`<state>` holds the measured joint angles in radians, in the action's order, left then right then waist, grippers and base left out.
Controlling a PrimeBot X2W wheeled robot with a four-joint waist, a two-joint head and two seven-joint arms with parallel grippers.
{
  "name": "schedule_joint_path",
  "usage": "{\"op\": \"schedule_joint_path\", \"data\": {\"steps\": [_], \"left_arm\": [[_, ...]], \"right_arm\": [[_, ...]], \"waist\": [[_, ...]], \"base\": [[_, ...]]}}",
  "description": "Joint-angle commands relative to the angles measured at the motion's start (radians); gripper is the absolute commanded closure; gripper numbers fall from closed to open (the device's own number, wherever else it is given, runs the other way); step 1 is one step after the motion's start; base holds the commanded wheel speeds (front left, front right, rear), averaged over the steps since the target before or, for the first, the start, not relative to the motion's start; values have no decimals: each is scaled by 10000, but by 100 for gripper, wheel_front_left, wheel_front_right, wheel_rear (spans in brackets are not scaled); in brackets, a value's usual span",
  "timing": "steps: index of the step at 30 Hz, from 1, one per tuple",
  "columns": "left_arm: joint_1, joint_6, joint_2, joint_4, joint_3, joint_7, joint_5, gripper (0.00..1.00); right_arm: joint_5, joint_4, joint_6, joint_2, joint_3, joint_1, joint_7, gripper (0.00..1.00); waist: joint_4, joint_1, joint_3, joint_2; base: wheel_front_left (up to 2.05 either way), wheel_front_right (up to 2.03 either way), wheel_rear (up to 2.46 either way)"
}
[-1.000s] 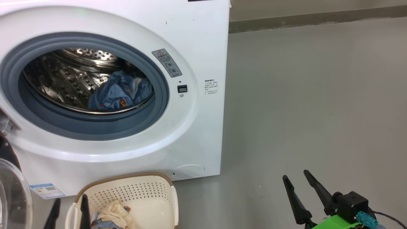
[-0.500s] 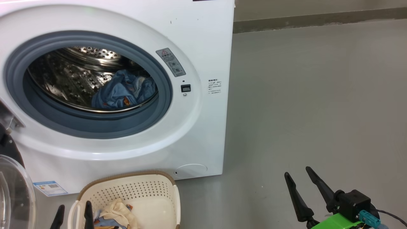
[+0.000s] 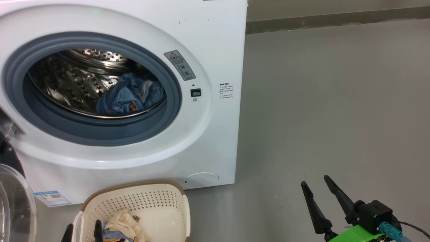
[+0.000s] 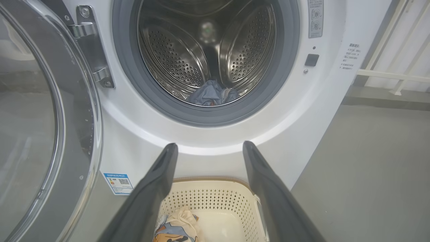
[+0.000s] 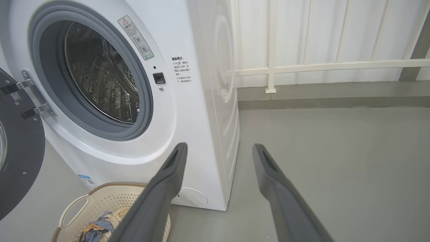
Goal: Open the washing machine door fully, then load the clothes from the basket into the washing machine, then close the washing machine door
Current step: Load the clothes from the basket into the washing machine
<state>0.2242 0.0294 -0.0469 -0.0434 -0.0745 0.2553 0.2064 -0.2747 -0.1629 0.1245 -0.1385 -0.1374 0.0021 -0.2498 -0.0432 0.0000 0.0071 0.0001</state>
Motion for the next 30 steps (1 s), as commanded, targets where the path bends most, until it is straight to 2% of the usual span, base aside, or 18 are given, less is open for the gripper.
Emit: {"op": "schedule_joint_path", "data": {"steps": [1,19,24,30], "left_arm": [[-169,-96,-35,247,-273,65,34,0],[-333,-200,-34,83,-60,65,216,0],[-521,-148,-34,11,-17,65,204,0],[-1106,30,-34,-703,123,65,217,0]], "right_arm": [[99,251,62,-88,-175,-59,-120,0],[45,199,62,-42,-167,-104,-120,0],[48,231,62,-32,-174,-148,-120,0],[37,271,62,5,-253,-341,-120,0]], "waist": [[7,0,14,-1],[165,0,308,-1],[196,0,489,-1],[151,0,1002,-1]], "base": [[0,0,0],[0,0,0],[0,0,0],[0,0,0]]}}
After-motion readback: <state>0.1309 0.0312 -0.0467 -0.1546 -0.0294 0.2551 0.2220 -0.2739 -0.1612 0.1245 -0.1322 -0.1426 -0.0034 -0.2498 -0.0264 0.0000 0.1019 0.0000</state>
